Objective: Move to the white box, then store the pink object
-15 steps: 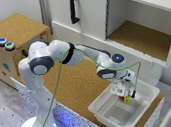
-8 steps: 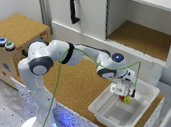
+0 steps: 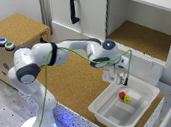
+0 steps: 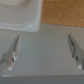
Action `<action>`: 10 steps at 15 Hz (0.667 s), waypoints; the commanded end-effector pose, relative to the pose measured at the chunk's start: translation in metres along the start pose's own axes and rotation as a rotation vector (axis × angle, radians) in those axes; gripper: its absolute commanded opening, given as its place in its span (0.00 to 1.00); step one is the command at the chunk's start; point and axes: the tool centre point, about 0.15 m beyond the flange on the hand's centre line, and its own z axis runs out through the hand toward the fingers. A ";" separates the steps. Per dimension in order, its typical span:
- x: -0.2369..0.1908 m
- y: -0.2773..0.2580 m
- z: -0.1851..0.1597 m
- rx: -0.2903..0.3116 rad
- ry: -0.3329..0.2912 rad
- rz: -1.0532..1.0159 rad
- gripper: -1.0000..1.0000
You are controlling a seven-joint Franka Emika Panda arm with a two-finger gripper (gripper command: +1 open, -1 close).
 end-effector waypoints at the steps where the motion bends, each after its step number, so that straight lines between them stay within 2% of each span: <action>1: -0.006 -0.085 -0.022 -0.081 0.013 -0.041 1.00; 5: -0.010 -0.141 -0.020 -0.025 -0.008 -0.112 1.00; 7: -0.010 -0.176 -0.016 0.029 -0.057 -0.159 1.00; 8: -0.011 -0.198 -0.019 0.040 -0.052 -0.214 1.00; 10: -0.012 -0.243 -0.028 0.102 -0.050 -0.330 1.00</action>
